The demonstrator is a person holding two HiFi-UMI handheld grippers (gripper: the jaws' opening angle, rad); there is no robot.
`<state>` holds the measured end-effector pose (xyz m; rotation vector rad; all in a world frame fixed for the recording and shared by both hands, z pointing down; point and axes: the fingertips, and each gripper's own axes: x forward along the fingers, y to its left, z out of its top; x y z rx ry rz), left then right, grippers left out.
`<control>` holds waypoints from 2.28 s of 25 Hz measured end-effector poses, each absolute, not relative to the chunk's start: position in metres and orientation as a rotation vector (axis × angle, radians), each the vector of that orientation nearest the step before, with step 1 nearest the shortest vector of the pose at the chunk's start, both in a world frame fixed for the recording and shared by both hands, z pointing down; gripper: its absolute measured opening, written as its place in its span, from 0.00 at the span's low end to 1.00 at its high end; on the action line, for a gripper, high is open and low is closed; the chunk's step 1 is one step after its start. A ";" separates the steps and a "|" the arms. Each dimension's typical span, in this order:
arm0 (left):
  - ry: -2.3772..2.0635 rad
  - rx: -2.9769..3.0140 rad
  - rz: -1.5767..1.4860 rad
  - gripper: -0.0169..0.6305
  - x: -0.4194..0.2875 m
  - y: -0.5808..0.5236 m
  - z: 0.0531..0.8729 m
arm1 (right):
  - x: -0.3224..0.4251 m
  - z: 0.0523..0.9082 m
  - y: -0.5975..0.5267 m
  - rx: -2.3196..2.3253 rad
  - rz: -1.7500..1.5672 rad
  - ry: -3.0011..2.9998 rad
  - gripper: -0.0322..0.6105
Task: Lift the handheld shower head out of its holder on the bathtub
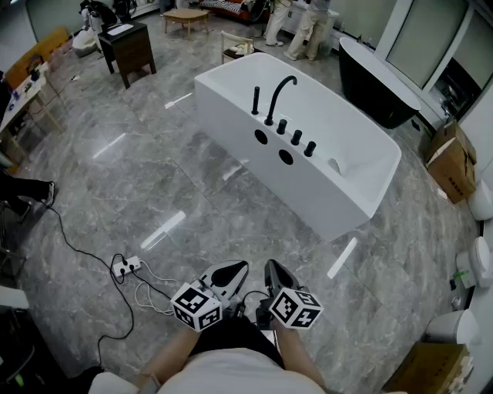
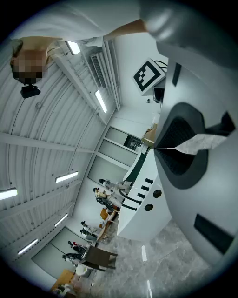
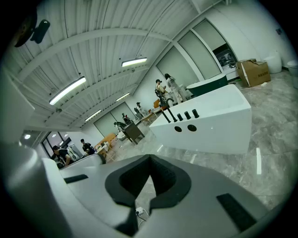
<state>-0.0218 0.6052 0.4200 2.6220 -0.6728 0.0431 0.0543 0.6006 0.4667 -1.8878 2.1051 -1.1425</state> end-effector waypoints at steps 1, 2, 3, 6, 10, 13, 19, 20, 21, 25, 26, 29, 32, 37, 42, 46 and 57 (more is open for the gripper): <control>-0.671 2.624 0.039 0.05 -0.028 0.601 0.418 | 0.049 0.465 0.597 -1.889 -1.147 2.095 0.07; -0.668 2.629 0.038 0.05 -0.035 0.597 0.416 | 0.043 0.463 0.594 -1.889 -1.148 2.087 0.07; -0.665 2.636 0.040 0.05 -0.041 0.593 0.415 | 0.037 0.460 0.591 -1.890 -1.143 2.084 0.07; -0.645 2.683 0.073 0.05 -0.055 0.582 0.412 | 0.016 0.450 0.580 -1.888 -1.092 2.094 0.07; -0.613 2.717 0.080 0.05 -0.064 0.568 0.412 | -0.001 0.442 0.567 -1.883 -1.034 2.100 0.07; -0.626 2.712 0.089 0.05 -0.072 0.563 0.414 | 0.002 0.437 0.564 -1.897 -0.981 2.071 0.07; -0.650 2.706 0.085 0.05 -0.085 0.550 0.408 | 0.009 0.414 0.546 -1.904 -0.905 2.063 0.08; -0.653 2.703 0.076 0.05 -0.086 0.548 0.407 | 0.008 0.412 0.544 -1.907 -0.899 2.068 0.08; -0.656 2.700 0.068 0.05 -0.086 0.546 0.407 | 0.008 0.412 0.542 -1.907 -0.897 2.073 0.08; -0.658 2.689 0.052 0.05 -0.083 0.536 0.412 | 0.008 0.417 0.532 -1.908 -0.907 2.085 0.08; -0.660 2.687 0.052 0.05 -0.083 0.531 0.413 | 0.007 0.420 0.528 -1.911 -0.913 2.088 0.08; -0.685 2.677 0.051 0.05 -0.082 0.512 0.417 | 0.004 0.425 0.510 -1.907 -0.911 2.119 0.08; -0.723 2.661 0.042 0.05 -0.076 0.484 0.419 | 0.005 0.418 0.482 -1.886 -0.842 2.189 0.08; -0.768 2.662 0.024 0.05 -0.057 0.427 0.412 | 0.012 0.400 0.422 -1.812 -0.732 2.299 0.08; -0.806 2.665 -0.002 0.05 -0.031 0.368 0.402 | 0.027 0.396 0.359 -1.762 -0.743 2.385 0.08; -0.847 2.650 -0.004 0.05 -0.019 0.324 0.402 | 0.038 0.396 0.312 -1.764 -0.760 2.427 0.08; -0.898 2.644 -0.026 0.05 0.021 0.244 0.405 | 0.078 0.394 0.231 -1.765 -0.677 2.479 0.07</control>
